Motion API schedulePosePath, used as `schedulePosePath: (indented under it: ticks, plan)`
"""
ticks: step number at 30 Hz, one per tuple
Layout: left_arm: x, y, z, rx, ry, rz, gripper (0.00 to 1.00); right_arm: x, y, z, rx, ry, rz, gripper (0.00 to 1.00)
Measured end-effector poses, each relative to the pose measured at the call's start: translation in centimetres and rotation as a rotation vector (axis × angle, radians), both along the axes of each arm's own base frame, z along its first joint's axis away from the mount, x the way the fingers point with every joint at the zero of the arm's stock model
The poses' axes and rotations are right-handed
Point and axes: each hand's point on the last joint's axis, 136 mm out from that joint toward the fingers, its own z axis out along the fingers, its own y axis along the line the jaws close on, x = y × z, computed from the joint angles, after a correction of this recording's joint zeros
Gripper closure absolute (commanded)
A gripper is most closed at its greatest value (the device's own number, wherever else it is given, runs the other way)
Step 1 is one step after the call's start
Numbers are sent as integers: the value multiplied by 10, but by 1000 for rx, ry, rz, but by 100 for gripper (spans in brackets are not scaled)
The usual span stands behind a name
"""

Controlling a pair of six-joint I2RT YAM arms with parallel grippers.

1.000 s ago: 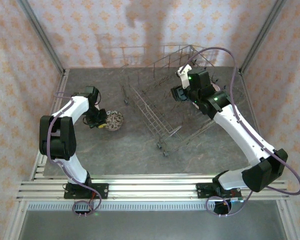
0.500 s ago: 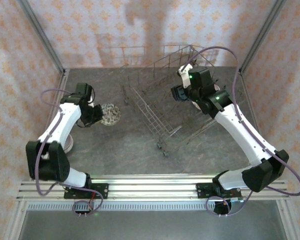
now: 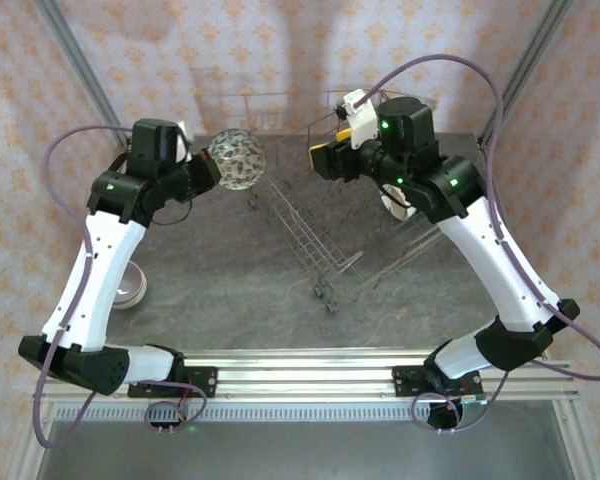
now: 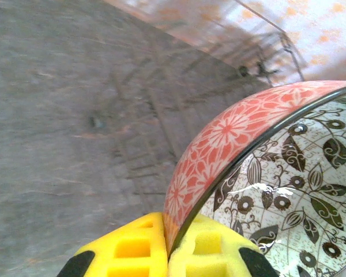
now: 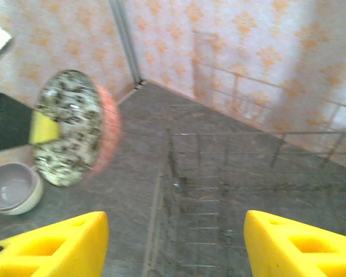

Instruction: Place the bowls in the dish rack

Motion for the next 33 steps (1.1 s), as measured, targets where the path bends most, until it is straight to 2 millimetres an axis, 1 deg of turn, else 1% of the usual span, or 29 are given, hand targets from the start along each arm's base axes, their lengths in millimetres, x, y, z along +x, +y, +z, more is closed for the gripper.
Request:
schedulePosePath:
  ticks: [2, 6, 9, 12, 15, 19, 24, 29, 33]
  plan:
    - [2, -18, 0, -3, 5, -42, 100, -5, 8, -1, 0, 8, 23, 38]
    - [6, -47, -3, 13, 17, -103, 100, -11, 17, -11, -18, 40, 47, 38]
    - [1, -63, -4, 25, 19, -142, 100, -10, 23, -20, -32, 64, 51, 40]
    - [-5, -73, -3, 32, 17, -168, 100, -6, 29, -31, -55, 85, 44, 41]
    - [-9, -79, -2, 37, 13, -182, 100, -1, 32, -40, -79, 93, 25, 45]
    - [-11, -82, 1, 36, 11, -179, 100, 6, 32, -48, -108, 96, -11, 50]
    - [-8, -86, 1, 46, 10, -166, 100, 14, 33, -57, -160, 97, -60, 56]
    - [-8, -87, 2, 76, 8, -157, 100, 20, 30, -61, -185, 102, -105, 65]
    - [-11, -90, 3, 90, 0, -159, 100, 23, 26, -61, -193, 101, -140, 69]
